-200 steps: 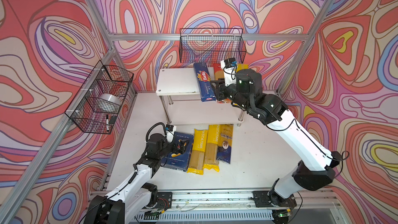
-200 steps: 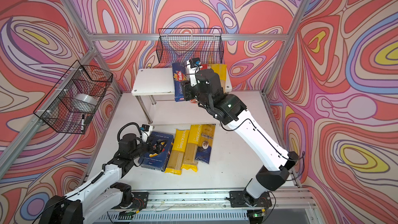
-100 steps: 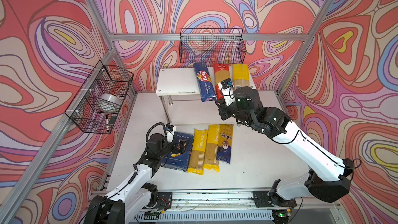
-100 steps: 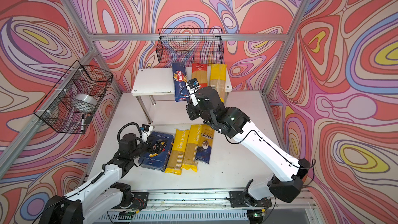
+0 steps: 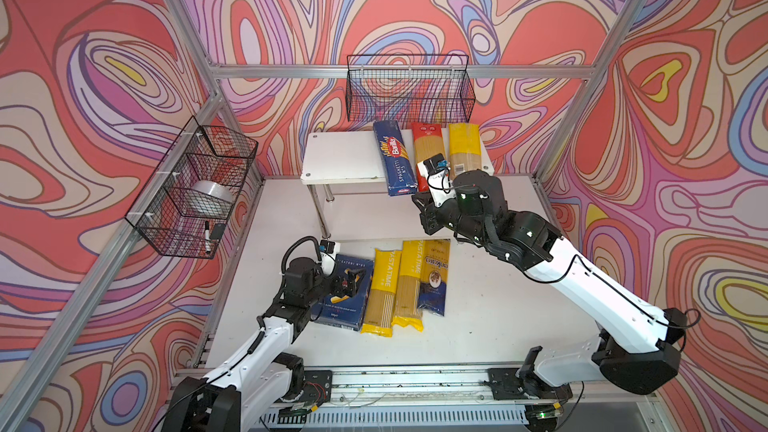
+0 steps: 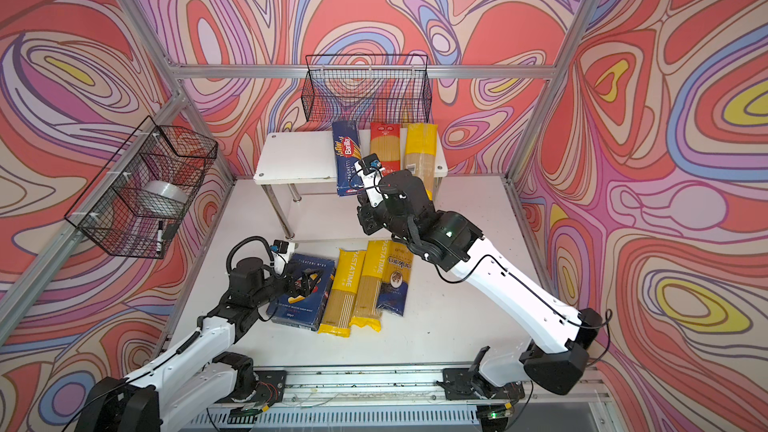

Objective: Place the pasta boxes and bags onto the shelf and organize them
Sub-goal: 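Withdraw the right gripper from the standing Barilla box, then move the open right gripper down over the Ankara spaghetti bag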

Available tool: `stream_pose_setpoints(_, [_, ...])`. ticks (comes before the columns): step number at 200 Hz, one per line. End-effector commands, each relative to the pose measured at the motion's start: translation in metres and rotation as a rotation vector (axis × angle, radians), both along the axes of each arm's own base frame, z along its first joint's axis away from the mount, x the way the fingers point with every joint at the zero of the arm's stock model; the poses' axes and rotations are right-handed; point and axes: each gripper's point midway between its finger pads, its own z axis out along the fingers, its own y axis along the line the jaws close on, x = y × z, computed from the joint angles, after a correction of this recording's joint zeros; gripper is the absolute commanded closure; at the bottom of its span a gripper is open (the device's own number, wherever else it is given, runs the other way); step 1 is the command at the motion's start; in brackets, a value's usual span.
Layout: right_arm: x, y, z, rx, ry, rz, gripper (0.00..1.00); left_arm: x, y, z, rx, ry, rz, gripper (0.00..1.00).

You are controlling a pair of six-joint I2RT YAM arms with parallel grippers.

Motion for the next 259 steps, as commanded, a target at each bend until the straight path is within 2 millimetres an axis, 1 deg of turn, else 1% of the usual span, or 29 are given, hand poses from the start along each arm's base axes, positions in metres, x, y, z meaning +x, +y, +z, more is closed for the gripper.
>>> stream_pose_setpoints(1, [0.002, 0.009, -0.007, 0.0, 0.001, 0.02, 0.92, 0.005, -0.002, 0.014, -0.006, -0.04, -0.005, 0.0])
stream_pose_setpoints(66, [0.017, 0.03, -0.012, 0.019, -0.027, 0.04, 0.93, 0.005, -0.002, 0.015, -0.006, -0.041, -0.004, 0.0])
stream_pose_setpoints(83, [0.022, 0.035, -0.018, 0.0, -0.016, 0.036, 0.94, 0.005, -0.002, 0.015, -0.006, -0.04, -0.004, 0.0])
stream_pose_setpoints(124, [0.031, 0.041, -0.027, -0.013, 0.002, 0.016, 0.94, 0.005, -0.002, 0.015, -0.005, -0.04, -0.003, 0.0])
stream_pose_setpoints(158, [0.036, 0.046, -0.026, -0.004, -0.008, 0.015, 0.94, 0.005, -0.002, 0.015, -0.005, -0.041, -0.004, 0.0])
stream_pose_setpoints(180, [0.041, 0.055, -0.027, -0.012, -0.011, 0.029, 0.94, 0.005, -0.002, 0.016, -0.005, -0.042, -0.003, 0.0])
stream_pose_setpoints(211, [0.051, 0.066, -0.036, -0.039, -0.002, 0.034, 0.94, 0.004, -0.002, 0.017, -0.004, -0.043, -0.005, 0.0])
stream_pose_setpoints(218, [0.053, 0.069, -0.041, -0.047, 0.007, 0.038, 0.94, 0.004, -0.002, 0.017, -0.004, -0.044, -0.004, 0.0])
stream_pose_setpoints(242, [0.055, 0.076, -0.045, -0.06, 0.027, 0.055, 0.94, 0.004, 0.0, 0.017, -0.004, -0.049, 0.005, 0.0])
stream_pose_setpoints(259, [0.049, 0.075, -0.043, -0.063, 0.041, 0.076, 0.93, 0.004, 0.0, 0.018, -0.004, -0.053, 0.007, 0.0])
